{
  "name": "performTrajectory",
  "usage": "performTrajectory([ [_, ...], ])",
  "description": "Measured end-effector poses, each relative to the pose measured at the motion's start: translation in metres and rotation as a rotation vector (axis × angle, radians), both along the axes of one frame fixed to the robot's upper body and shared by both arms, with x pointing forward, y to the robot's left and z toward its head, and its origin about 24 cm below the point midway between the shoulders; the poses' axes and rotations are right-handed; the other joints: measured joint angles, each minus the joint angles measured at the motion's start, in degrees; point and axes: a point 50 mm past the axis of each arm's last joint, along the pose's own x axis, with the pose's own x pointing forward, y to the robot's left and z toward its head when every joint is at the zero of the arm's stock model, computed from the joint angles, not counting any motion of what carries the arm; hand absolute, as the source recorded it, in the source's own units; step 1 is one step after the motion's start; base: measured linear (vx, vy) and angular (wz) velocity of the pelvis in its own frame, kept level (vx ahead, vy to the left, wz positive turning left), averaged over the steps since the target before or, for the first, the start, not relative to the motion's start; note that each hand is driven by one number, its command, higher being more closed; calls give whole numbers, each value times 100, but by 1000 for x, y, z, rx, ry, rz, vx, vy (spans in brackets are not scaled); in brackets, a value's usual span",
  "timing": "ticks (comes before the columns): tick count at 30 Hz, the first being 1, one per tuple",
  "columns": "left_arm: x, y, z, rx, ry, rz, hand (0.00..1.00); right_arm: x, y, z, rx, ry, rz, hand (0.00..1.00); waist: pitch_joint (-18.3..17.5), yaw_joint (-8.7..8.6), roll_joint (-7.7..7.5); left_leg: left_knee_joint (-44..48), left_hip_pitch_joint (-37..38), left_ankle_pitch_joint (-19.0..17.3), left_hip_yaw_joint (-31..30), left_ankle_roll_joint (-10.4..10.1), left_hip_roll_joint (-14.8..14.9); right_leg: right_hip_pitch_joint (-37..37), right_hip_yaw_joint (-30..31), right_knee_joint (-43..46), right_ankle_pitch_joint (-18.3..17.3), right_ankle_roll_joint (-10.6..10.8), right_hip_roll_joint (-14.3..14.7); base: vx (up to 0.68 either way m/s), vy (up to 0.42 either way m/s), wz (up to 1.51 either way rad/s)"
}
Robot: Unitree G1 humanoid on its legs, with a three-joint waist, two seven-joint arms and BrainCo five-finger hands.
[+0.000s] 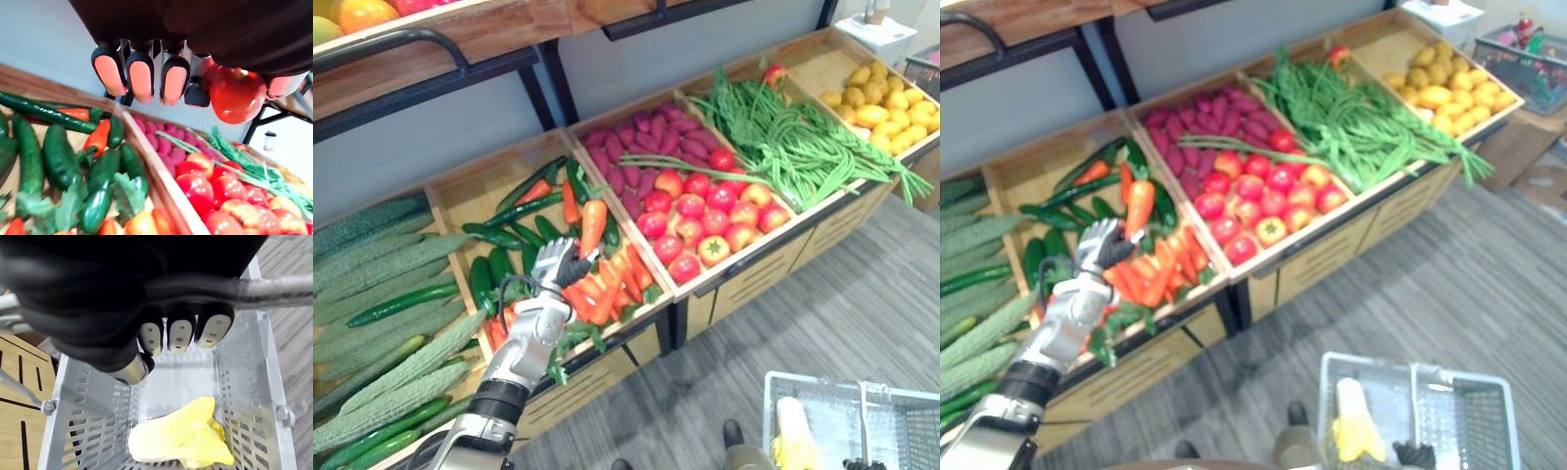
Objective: Pick vegetable in the basket
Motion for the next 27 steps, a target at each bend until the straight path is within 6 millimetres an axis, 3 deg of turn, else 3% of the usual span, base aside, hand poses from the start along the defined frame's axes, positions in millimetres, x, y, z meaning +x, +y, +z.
performTrajectory([
  [2,-1,-3,13,15,-51,-34,100,6,-18,12,-61,-9,40,100,-40,-12,-29,-2,26,-4,59,-3,-9,-11,108,-5,13,19,8,-1,4,-20],
  [6,-12,-18,35,45,-147,-163,100,38,-59,50,-233,-62,150,100,-64,100,-73,-2,294,-96,626,-67,-6,-30,689,-122,181,53,126,6,9,-66],
  [11,-33,-51,53,52,-215,-438,100,89,-78,110,-447,-139,497,100,-242,73,-168,-36,617,-230,1478,-209,54,-220,1538,-124,271,106,395,-22,-36,-87],
  [16,-54,-70,67,41,-223,-649,100,105,-77,128,-509,-114,676,100,-346,95,-259,-33,923,-323,2072,-340,114,-218,2043,-120,317,125,587,-9,-38,-60],
  [21,-71,-97,73,-45,-183,-874,100,121,-64,144,-546,-114,858,100,-441,113,-198,15,1154,-455,2672,-486,144,-223,2453,-116,395,107,784,-4,-12,-56],
  [27,-91,-138,77,-85,-86,-1194,100,144,-37,164,-597,-139,1145,100,-547,99,-40,1146,1209,-1089,3233,-658,659,-217,2856,-17,396,108,1028,13,-28,-44],
])
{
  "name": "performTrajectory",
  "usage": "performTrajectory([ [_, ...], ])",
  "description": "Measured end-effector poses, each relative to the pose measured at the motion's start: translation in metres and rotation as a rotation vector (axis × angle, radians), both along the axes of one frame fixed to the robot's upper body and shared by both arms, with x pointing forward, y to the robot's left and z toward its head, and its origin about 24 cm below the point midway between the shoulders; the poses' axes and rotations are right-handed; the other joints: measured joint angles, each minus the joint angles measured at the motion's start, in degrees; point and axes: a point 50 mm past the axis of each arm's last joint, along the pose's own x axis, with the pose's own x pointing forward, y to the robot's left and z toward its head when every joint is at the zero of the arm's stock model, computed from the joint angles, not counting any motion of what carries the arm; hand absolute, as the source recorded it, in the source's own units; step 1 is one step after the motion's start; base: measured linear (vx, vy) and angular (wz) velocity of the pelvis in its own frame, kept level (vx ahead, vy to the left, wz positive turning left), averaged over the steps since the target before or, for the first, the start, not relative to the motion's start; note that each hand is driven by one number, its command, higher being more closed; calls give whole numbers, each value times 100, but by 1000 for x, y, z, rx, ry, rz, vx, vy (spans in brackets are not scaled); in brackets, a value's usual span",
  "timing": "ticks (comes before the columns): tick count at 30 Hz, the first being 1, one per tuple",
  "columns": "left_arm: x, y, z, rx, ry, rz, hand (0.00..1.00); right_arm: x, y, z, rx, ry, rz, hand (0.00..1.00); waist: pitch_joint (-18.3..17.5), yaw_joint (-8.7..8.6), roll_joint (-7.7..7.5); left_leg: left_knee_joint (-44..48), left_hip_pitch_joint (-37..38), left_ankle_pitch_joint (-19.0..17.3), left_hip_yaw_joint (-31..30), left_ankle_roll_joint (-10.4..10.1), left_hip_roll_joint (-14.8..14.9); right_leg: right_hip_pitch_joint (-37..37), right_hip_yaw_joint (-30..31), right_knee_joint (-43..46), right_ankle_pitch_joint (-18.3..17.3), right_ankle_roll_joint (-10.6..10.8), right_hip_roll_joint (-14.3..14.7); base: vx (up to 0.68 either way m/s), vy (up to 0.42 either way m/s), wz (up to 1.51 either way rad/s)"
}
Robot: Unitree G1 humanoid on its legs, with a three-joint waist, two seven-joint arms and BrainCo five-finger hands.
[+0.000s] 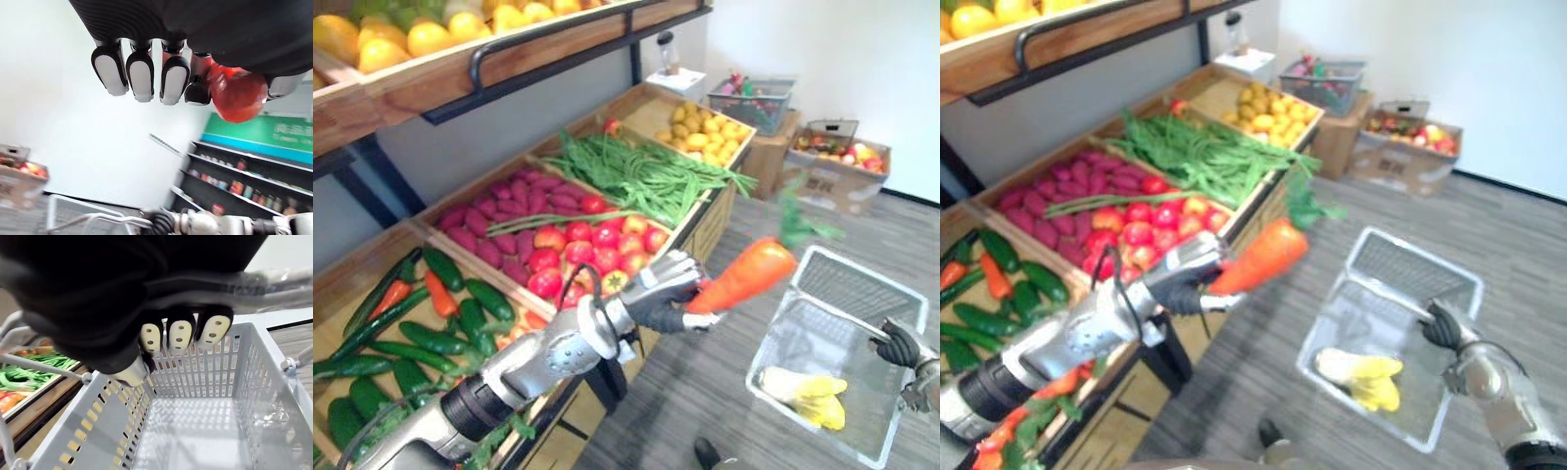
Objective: Pick vegetable in the basket
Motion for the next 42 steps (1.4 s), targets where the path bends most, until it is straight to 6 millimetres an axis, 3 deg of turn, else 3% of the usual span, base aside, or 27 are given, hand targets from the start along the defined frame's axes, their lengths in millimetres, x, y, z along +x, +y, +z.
performTrajectory([
  [5,-16,-19,-17,78,97,-146,100,17,22,3,-24,33,149,100,-6,-7,32,500,109,-285,336,-64,196,-23,302,119,-1,1,151,-53,-4,-32],
  [13,-31,-36,-32,125,164,-262,100,39,29,26,-74,-7,221,100,-7,-29,38,1024,95,-566,585,-89,370,-150,538,218,25,45,229,-43,13,-17],
  [22,-24,-48,-50,175,212,-254,100,67,46,53,-61,-77,278,100,8,-185,79,1223,129,-581,775,-33,501,-286,570,313,23,45,345,-1,16,-10],
  [26,-25,-54,-54,192,200,-259,100,80,73,67,-48,-112,385,100,68,-274,117,1235,191,-580,921,-34,521,-319,576,324,24,46,395,0,15,-14],
  [42,-31,-79,-59,233,132,-253,100,71,142,82,-13,-144,679,100,302,-288,60,1225,126,-595,1015,-59,503,-411,621,380,52,28,433,-7,3,-2],
])
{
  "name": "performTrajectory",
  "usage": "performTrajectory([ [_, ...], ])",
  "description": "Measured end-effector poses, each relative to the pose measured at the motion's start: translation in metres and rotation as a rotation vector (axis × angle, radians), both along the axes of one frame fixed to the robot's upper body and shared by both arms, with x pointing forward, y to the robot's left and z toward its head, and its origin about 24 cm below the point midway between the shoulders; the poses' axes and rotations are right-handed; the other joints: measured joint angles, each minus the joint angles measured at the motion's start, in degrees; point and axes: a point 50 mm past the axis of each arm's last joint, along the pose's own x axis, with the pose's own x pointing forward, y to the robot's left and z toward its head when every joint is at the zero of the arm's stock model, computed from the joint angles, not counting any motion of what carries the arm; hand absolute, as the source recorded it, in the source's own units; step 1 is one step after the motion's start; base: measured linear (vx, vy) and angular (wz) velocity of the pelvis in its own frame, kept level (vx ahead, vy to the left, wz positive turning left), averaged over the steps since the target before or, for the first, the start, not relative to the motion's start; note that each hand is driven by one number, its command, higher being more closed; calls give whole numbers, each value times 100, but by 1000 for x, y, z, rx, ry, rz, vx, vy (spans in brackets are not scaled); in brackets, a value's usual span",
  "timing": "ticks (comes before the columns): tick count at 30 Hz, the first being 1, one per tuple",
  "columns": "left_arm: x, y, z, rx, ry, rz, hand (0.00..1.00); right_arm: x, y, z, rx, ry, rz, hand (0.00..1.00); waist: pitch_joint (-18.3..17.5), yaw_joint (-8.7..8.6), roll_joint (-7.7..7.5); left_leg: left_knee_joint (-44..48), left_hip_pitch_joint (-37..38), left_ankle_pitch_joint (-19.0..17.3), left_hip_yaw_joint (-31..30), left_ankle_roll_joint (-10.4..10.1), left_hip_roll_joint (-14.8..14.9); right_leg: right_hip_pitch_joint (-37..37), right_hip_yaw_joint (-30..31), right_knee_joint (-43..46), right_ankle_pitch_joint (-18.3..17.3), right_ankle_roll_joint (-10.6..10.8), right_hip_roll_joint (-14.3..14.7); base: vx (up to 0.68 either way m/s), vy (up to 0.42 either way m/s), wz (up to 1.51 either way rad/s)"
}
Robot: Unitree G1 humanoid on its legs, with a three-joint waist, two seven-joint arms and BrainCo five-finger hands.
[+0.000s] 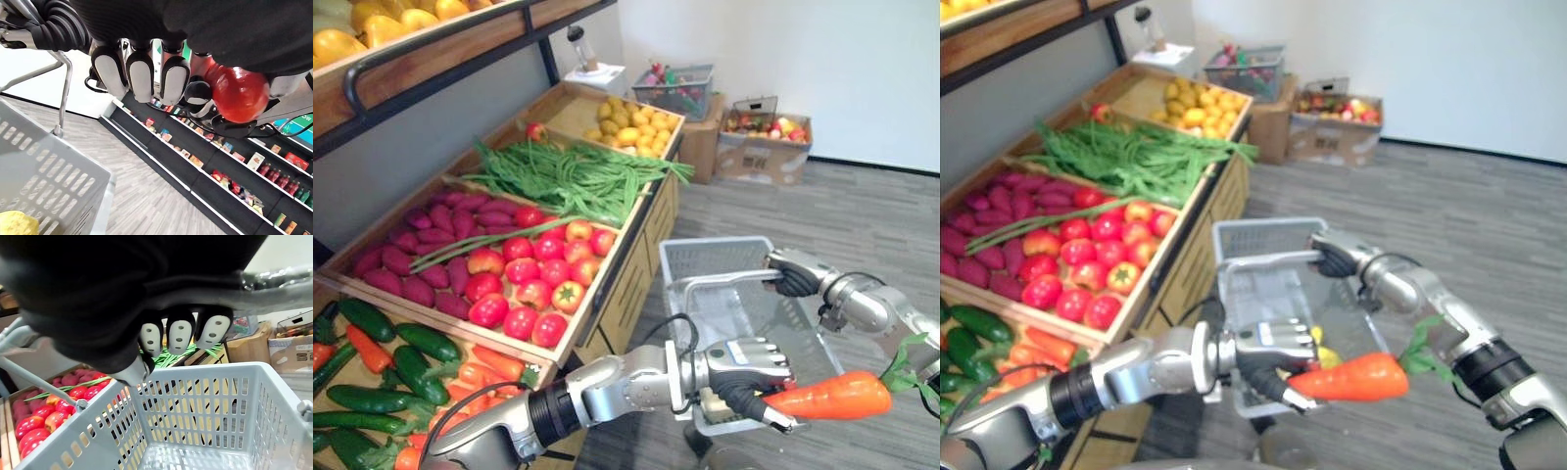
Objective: Pick vegetable in the basket
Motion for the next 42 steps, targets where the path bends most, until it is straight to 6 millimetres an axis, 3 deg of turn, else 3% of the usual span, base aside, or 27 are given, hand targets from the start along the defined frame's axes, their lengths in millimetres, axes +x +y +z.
performTrajectory([
  [16,27,-3,-15,86,-101,176,100,-20,15,-8,0,83,94,100,89,33,-3,-2,-19,1,-24,1,3,1,-17,-3,1,0,-15,0,0,0],
  [17,28,-2,-16,86,-98,189,0,-21,14,-9,2,88,88,100,89,35,-3,-2,-19,1,-28,1,3,3,-20,-3,1,0,-17,0,0,0],
  [25,42,9,-27,150,-95,295,0,-24,1,-7,9,97,37,100,89,92,-4,-2,-26,1,-56,2,2,11,-44,-4,3,2,-32,0,0,1],
  [42,44,15,-31,205,-86,305,0,-25,-13,-2,89,77,-56,100,87,205,-3,-3,-77,2,-197,5,-2,50,-154,-20,6,7,-106,-6,16,4],
])
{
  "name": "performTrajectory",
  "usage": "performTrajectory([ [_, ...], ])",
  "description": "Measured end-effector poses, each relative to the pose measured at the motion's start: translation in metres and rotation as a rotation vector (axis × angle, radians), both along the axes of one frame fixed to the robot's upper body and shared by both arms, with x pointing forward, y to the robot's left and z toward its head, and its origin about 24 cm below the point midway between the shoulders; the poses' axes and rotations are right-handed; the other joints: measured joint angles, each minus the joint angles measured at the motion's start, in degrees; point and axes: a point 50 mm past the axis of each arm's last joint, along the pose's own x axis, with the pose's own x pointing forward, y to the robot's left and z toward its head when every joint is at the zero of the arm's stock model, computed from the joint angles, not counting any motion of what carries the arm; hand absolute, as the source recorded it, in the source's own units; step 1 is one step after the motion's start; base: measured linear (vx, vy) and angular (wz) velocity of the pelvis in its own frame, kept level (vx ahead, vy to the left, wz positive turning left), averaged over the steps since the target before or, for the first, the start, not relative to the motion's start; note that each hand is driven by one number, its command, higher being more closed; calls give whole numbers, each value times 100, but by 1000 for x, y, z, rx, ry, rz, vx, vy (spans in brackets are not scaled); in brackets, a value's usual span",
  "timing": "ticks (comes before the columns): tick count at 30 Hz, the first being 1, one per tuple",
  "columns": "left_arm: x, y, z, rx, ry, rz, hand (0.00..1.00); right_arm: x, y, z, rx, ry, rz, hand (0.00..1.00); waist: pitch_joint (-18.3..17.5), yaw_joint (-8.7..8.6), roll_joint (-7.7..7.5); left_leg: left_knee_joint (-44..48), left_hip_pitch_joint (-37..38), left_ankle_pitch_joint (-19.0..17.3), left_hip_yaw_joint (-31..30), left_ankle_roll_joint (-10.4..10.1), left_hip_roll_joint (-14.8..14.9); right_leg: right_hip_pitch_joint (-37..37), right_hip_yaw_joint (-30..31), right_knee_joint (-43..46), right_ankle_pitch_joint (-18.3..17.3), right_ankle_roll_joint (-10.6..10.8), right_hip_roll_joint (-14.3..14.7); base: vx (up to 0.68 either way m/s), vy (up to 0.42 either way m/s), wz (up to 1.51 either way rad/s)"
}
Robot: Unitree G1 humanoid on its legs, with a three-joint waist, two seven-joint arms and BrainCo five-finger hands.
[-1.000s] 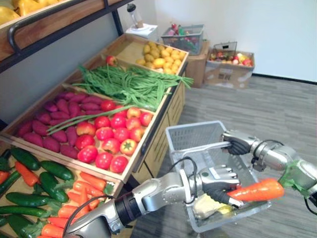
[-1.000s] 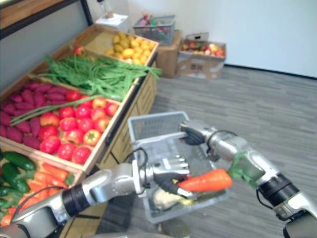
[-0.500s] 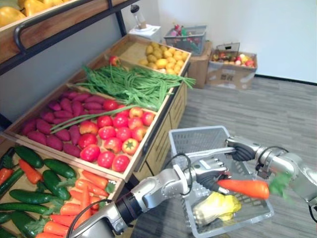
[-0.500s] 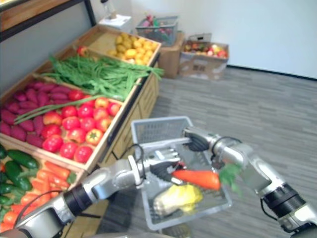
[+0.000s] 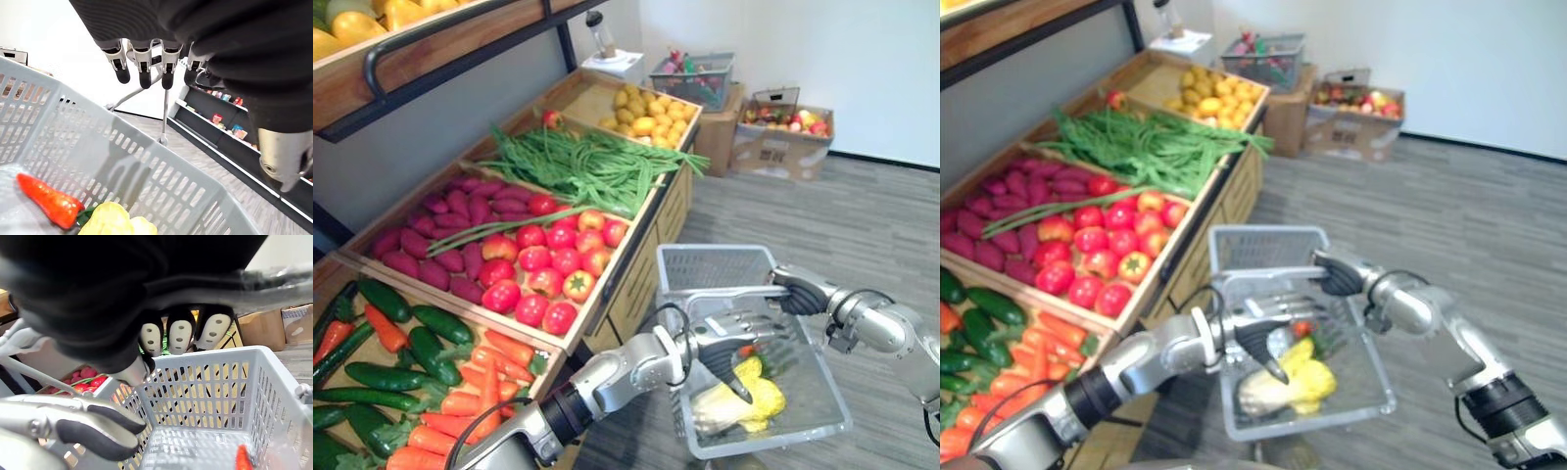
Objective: Pick vegetable in the basket
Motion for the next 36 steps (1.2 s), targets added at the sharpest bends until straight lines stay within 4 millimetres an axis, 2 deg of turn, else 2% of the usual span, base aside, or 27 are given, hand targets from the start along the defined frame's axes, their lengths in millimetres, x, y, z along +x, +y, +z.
performTrajectory([
  [5,1,3,4,-30,10,19,0,-5,-17,-5,53,3,-104,100,-16,30,-24,0,-119,9,-312,16,28,85,-281,-59,0,0,-136,-18,13,31],
  [9,-3,14,31,-208,40,32,0,-14,-55,-24,136,34,-315,100,-82,107,-130,0,-359,14,-717,27,46,122,-617,-124,-1,-1,-298,-29,4,44],
  [11,-7,18,37,-246,56,17,0,-19,-73,-32,162,33,-419,100,-107,147,-137,-5,-439,40,-893,71,53,171,-783,-163,-2,-2,-366,-17,-3,48],
  [13,-17,26,47,-297,76,-21,0,-36,-111,-52,209,45,-646,100,-185,242,-182,-11,-636,58,-1199,117,47,190,-1085,-201,-3,-3,-501,-26,-13,64],
  [14,-19,29,49,-313,86,-29,0,-43,-122,-58,215,49,-711,100,-206,249,-188,-11,-697,71,-1307,151,44,212,-1187,-227,-3,-3,-549,-22,-19,80],
  [15,-21,35,54,-338,92,-31,0,-57,-140,-70,229,64,-841,100,-227,273,-191,-15,-801,87,-1539,183,27,279,-1380,-264,-3,-3,-636,-26,-15,77],
  [17,-24,45,59,-381,103,-15,0,-83,-166,-89,261,93,-1042,100,-275,350,-199,-54,-953,98,-1877,246,-50,363,-1688,-295,-6,-3,-784,-41,6,78],
  [18,-24,47,60,-393,107,-11,0,-93,-172,-95,267,102,-1096,100,-300,401,-210,-86,-997,117,-1960,281,-85,363,-1781,-295,-6,-3,-830,-69,30,91],
  [19,-27,54,64,-420,95,8,0,-113,-183,-109,295,124,-1224,100,-347,411,-244,-131,-1169,162,-2228,355,-163,371,-2025,-300,-7,-2,-958,-66,33,76],
  [20,-27,56,66,-433,96,14,0,-120,-186,-113,307,128,-1270,100,-369,419,-213,-145,-1217,177,-2348,380,-196,389,-2128,-301,-7,-2,-1005,-84,46,92],
  [21,-30,60,68,-457,99,26,0,-134,-191,-122,330,142,-1351,100,-364,429,-274,-217,-1289,216,-2505,460,-279,414,-2279,-307,-7,-2,-1095,-67,46,67],
  [25,-37,73,72,-505,87,77,0,-175,-199,-148,405,173,-1588,100,-468,498,-260,-475,-1449,383,-3080,597,-531,606,-2784,-381,-16,1,-1351,-52,36,69],
  [26,-38,76,74,-515,79,88,0,-182,-198,-152,414,179,-1620,100,-493,508,-279,-520,-1491,424,-3150,616,-566,612,-2864,-398,-44,14,-1388,-39,12,86],
  [27,-38,86,76,-558,55,144,0,-200,-194,-165,442,210,-1699,100,-544,530,-359,-664,-1623,555,-3427,624,-694,659,-3101,-466,-195,42,-1495,-17,-7,81],
  [28,-38,91,77,-574,46,173,0,-208,-193,-170,447,224,-1736,100,-564,533,-383,-754,-1665,630,-3536,627,-738,666,-3200,-463,-221,41,-1521,-7,-21,102],
  [30,-36,115,77,-646,6,336,0,-236,-186,-191,478,310,-1869,100,-592,562,-472,-1322,-1688,1041,-3934,647,-970,692,-3561,-486,-324,8,-1616,0,-33,91],
  [32,-35,132,79,-719,-40,455,0,-254,-178,-203,513,358,-1958,100,-595,594,-503,-1726,-1700,1313,-4193,652,-1098,698,-3802,-516,-342,12,-1657,-7,-32,78],
  [33,-34,147,80,-802,-86,567,0,-272,-167,-215,561,406,-2048,100,-597,678,-512,-2115,-1693,1580,-4393,648,-1194,683,-3996,-565,-340,15,-1668,10,-31,73],
  [36,-31,171,71,-912,-128,784,0,-291,-146,-233,652,477,-2167,100,-593,717,-530,-2405,-1761,1856,-4773,757,-1278,732,-4336,-569,-315,49,-1652,35,-10,66],
])
